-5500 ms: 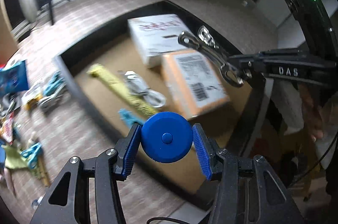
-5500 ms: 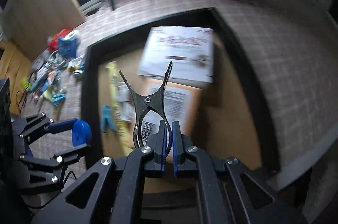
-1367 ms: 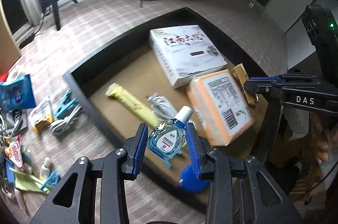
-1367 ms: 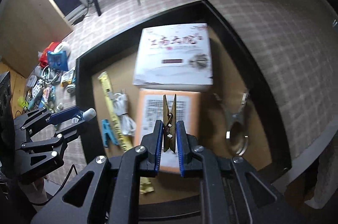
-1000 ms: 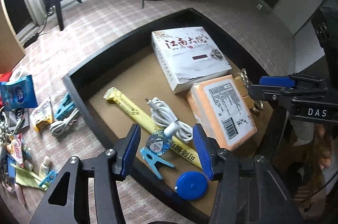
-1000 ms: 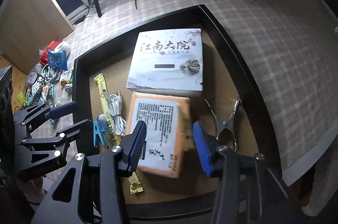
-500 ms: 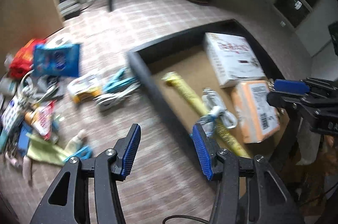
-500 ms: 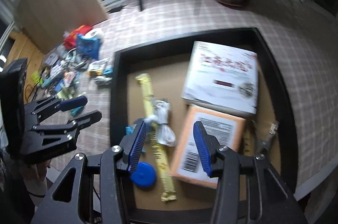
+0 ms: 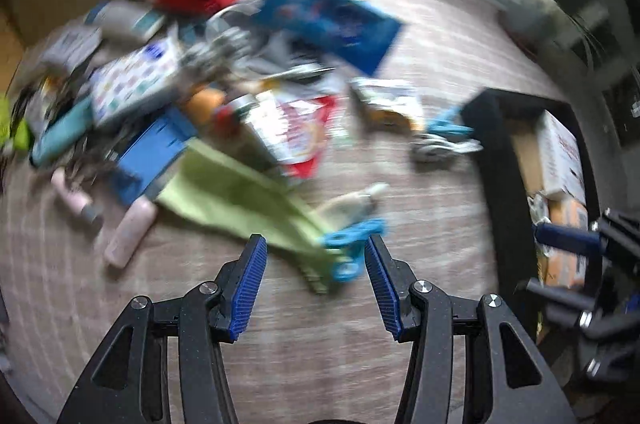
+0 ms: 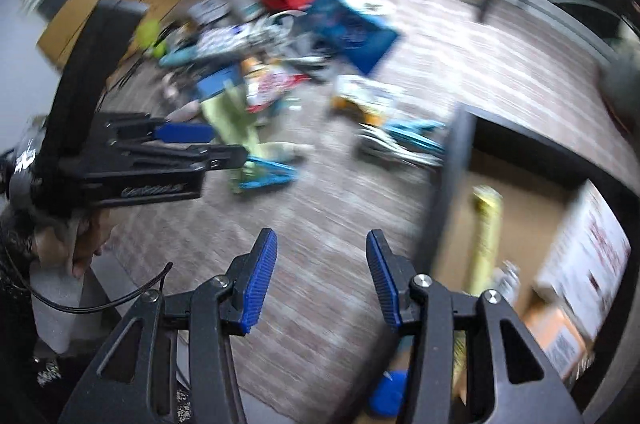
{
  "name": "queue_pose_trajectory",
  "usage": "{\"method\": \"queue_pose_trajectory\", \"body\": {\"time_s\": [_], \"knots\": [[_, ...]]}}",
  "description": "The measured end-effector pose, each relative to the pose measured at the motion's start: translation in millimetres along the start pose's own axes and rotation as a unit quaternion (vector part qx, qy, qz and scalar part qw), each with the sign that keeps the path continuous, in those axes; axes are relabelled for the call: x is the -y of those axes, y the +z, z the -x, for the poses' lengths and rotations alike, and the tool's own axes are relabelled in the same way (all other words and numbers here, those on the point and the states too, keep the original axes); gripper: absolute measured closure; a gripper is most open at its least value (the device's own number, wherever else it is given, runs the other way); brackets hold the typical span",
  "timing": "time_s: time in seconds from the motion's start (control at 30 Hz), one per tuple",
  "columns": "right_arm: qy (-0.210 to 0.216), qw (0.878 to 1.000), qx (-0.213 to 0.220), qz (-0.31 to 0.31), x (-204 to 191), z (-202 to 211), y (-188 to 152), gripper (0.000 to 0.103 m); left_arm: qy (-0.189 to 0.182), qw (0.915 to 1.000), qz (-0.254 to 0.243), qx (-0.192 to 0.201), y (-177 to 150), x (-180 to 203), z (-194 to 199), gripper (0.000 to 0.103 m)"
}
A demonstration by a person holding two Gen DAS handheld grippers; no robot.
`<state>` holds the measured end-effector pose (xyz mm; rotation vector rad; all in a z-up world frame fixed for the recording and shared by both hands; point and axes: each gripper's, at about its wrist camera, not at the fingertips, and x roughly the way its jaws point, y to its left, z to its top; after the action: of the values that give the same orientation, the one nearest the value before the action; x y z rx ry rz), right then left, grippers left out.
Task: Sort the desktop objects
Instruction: 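Move both grippers back to the pile, then grasp the blue plastic clothespin with the right gripper while the left grasps the green cloth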
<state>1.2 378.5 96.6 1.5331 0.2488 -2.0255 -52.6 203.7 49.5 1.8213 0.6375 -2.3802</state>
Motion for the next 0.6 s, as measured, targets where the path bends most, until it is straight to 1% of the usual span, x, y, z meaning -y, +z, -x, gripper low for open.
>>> {"method": "queue_pose_trajectory", "body": {"time_s": [0.1, 0.17, 0.3, 0.37, 0.43, 0.47, 0.57, 0.6], "knots": [[0.024, 1.000, -0.013, 0.015, -14, -17, 15, 0.057, -0.006, 0.9993, 0.036, -0.012, 3, -18, -10, 0.054], [0.033, 0.999, -0.020, 0.029, -25, -29, 26, 0.057, -0.005, 0.9987, 0.048, -0.017, 7, -24, -16, 0.054], [0.030, 0.996, -0.036, 0.073, -43, -52, 39, 0.057, -0.001, 0.9982, 0.055, -0.024, 11, -25, -26, 0.054], [0.019, 0.994, -0.043, 0.096, -51, -62, 42, 0.057, -0.010, 0.9977, 0.061, -0.027, 12, -25, -30, 0.054], [0.017, 0.992, -0.049, 0.111, -55, -71, 44, 0.055, -0.018, 0.9974, 0.063, -0.030, 13, -22, -35, 0.054], [0.015, 0.992, -0.051, 0.114, -56, -74, 45, 0.052, -0.023, 0.9973, 0.068, -0.015, 12, -21, -38, 0.054], [0.015, 0.991, -0.059, 0.119, -56, -84, 49, 0.050, -0.017, 0.9981, 0.059, -0.009, 13, -16, -40, 0.053], [0.015, 0.991, -0.063, 0.119, -56, -89, 50, 0.050, -0.014, 0.9983, 0.056, -0.007, 13, -14, -40, 0.055]]}}
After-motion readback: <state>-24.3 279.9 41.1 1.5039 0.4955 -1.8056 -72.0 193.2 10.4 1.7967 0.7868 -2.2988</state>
